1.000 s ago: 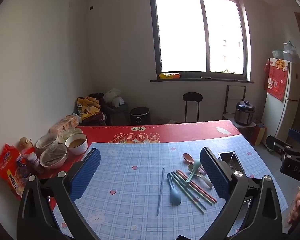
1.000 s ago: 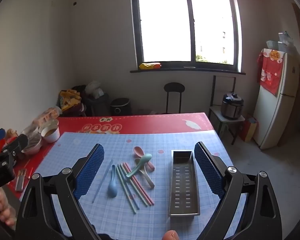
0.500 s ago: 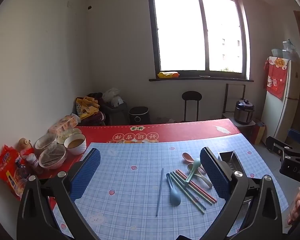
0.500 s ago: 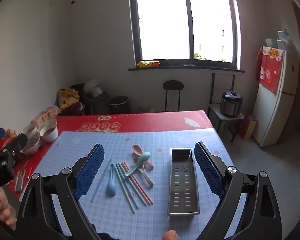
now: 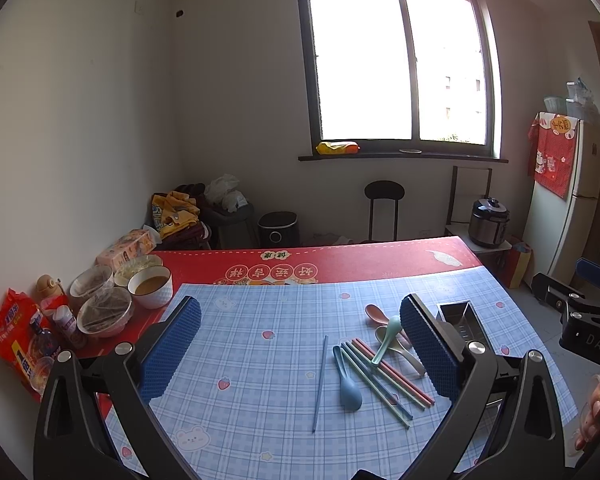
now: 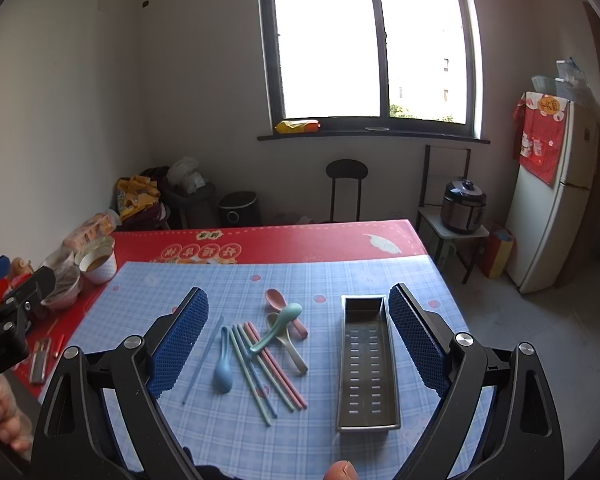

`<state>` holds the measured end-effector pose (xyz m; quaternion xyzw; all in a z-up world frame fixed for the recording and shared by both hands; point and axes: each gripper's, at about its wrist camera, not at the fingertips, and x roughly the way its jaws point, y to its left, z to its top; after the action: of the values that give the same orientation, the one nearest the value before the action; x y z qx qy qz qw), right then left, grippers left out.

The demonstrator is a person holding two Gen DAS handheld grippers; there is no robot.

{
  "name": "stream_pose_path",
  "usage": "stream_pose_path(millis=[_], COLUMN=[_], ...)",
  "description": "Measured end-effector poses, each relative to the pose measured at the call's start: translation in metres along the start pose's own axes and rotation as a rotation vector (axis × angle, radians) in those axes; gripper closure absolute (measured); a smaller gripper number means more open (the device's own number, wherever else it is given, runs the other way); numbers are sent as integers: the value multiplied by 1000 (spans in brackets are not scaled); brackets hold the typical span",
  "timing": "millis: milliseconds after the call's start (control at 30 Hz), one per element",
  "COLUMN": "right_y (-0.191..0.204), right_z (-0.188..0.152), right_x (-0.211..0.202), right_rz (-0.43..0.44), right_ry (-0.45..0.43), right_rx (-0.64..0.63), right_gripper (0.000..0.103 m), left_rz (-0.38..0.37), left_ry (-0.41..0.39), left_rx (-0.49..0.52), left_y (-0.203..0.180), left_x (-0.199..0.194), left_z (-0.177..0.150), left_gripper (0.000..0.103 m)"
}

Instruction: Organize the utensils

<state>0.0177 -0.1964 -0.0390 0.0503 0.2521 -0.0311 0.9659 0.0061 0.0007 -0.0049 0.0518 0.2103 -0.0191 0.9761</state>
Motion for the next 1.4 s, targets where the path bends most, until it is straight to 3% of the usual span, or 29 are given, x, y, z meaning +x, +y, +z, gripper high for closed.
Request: stream_pose_path(millis=[1400], right_y=[-12], right_z=[2], right_x=[14], right_rz=[-22], right_ry=[31], right_rx=[19], right_gripper=[14], left_rz=[-28], left_ry=[33], left_rx=[9], left_y=[-11], left_x=[24], left_z=[1], left_gripper=[5])
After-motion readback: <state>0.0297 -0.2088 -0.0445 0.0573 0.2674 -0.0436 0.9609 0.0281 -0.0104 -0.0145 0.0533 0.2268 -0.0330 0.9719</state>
